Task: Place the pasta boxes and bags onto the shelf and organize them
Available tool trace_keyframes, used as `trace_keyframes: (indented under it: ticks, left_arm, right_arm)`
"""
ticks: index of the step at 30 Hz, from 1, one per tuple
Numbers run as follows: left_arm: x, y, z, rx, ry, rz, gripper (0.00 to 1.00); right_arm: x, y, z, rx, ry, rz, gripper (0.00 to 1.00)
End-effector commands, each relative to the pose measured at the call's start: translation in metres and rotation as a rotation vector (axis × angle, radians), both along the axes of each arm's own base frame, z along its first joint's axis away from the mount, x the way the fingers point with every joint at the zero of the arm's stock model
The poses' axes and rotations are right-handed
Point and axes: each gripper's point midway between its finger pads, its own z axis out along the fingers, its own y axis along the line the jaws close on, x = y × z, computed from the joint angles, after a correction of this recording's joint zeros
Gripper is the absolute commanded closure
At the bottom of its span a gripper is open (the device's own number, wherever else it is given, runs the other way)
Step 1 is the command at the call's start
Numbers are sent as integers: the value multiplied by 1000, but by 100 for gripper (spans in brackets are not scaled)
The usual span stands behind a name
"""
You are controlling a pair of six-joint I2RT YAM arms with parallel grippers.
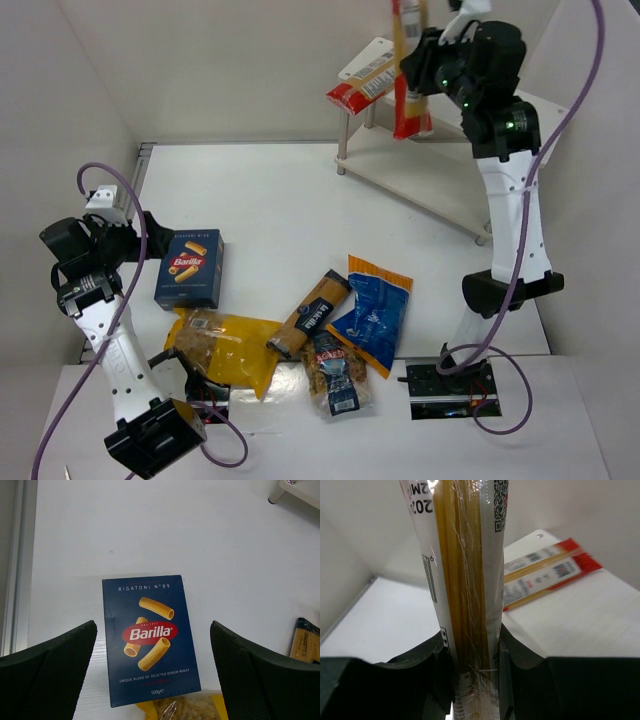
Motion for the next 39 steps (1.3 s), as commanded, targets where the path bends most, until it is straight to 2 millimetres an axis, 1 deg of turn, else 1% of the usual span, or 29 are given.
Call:
trace_keyframes:
  ticks: [1, 2, 3, 4, 6, 7, 8, 9, 10, 11, 12, 13, 14, 15, 17, 18, 20, 21, 22, 23, 24, 28, 31, 32, 34, 36, 37, 39]
  left_arm:
    - [3, 2, 7, 19, -33, 7, 1]
    - [3, 2, 7, 19, -33, 7, 1]
    - [3, 2, 7, 19, -33, 7, 1]
    - [3, 2, 7, 19, -33, 7, 1]
    - [2, 5, 7, 19, -32, 16, 1]
    - [1, 5, 8, 27, -38, 25, 1]
    - [1, 5, 8, 28, -38, 25, 1]
    - [1, 5, 8, 28, -38, 25, 1]
    - [0, 8, 5, 22, -30, 34, 1]
    - [0, 8, 5, 31, -31, 31, 1]
    - [-1, 10, 5, 31, -31, 40, 1]
    - [-1, 10, 5, 31, -31, 40, 1]
    - [-1, 13, 5, 31, -31, 49, 1]
    - [-1, 13, 5, 31, -31, 49, 1]
    - [-2, 15, 5, 31, -31, 58, 1]
    - [-2, 15, 5, 31, -31, 58, 1]
    - [-2, 18, 5, 32, -30, 67, 1]
    - [-4, 17, 7, 37, -38, 68, 1]
    - [-4, 17, 7, 37, -38, 68, 1]
    - [-4, 18, 7, 34, -40, 68, 1]
    - [-4, 18, 7, 34, -40, 68, 1]
    - [-4, 18, 7, 34, -40, 68, 1]
    - [-4, 18, 7, 34, -40, 68, 1]
    - [-4, 18, 7, 34, -40, 68, 1]
    - [-4, 18, 7, 34, -40, 68, 1]
    - [-5, 15, 10, 36, -50, 60, 1]
    - [-5, 15, 10, 36, -50, 60, 1]
    - [-5, 15, 10, 36, -50, 60, 1]
  right_arm:
    - [-5, -35, 91, 233, -226, -34, 100]
    - [-6, -40, 96, 289, -215, -30, 100]
    - [-3, -45, 97, 312, -207, -22, 100]
    - [8, -56, 90, 332, -183, -25, 100]
    - [15, -62, 82, 405, -129, -16, 100]
    - [21, -73, 77, 430, -107, -24, 100]
    - [31, -75, 67, 480, -60, -18, 100]
    - [34, -77, 70, 499, -66, 5, 100]
    - [42, -79, 60, 523, -29, 10, 100]
    - [51, -83, 55, 554, -14, 10, 100]
    - [55, -80, 50, 566, 7, 24, 100]
    - [58, -83, 49, 577, 10, 30, 100]
    - [62, -78, 43, 588, 35, 55, 100]
    - [61, -80, 49, 610, 25, 70, 100]
    - [69, -76, 43, 625, 44, 95, 100]
    - [66, -73, 46, 635, 42, 120, 100]
    - [75, -80, 38, 658, 67, 137, 100]
    - [73, -78, 40, 668, 68, 151, 100]
    - [74, -83, 42, 674, 60, 144, 100]
    - [77, -82, 37, 674, 74, 151, 100]
    - [78, -87, 37, 674, 71, 142, 100]
    - [77, -86, 37, 672, 74, 150, 100]
    - [79, -89, 34, 657, 69, 126, 100]
    - [80, -89, 31, 660, 81, 122, 100]
    - [87, -92, 22, 666, 97, 104, 100]
    - [94, -94, 10, 682, 129, 85, 100]
    - [94, -94, 12, 681, 121, 88, 100]
    - [99, -94, 2, 698, 151, 79, 99]
